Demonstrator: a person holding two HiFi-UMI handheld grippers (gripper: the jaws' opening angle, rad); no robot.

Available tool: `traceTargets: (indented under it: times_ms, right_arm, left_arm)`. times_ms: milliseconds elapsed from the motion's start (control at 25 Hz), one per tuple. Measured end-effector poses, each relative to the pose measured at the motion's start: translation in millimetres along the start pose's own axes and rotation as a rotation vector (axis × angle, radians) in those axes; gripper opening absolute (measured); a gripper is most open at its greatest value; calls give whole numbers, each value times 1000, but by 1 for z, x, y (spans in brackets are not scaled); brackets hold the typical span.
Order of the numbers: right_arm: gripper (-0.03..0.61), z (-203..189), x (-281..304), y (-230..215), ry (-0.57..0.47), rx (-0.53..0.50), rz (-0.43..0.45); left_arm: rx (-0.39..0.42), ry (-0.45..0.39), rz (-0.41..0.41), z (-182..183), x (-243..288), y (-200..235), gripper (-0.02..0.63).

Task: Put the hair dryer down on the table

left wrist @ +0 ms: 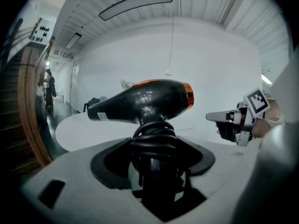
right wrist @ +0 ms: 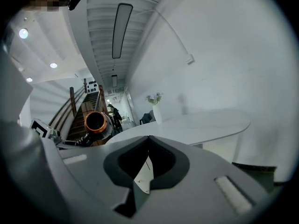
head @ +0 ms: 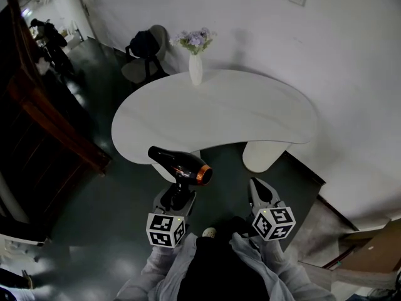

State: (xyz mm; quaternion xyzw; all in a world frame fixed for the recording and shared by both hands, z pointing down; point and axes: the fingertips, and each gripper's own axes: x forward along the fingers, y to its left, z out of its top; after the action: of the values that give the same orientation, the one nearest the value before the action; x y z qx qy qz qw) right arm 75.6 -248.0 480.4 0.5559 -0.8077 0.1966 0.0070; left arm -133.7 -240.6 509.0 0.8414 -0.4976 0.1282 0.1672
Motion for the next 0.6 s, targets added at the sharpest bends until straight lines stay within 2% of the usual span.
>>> traceTargets:
  times_ms: [280, 600]
  right_arm:
    - [11, 7, 56, -46, 39, 19, -13]
    - [11, 63, 175, -122, 58, 1, 16]
  left_arm:
    - [12, 55, -29, 7, 69, 5, 293]
    - [46, 78, -58, 64, 213, 23, 293]
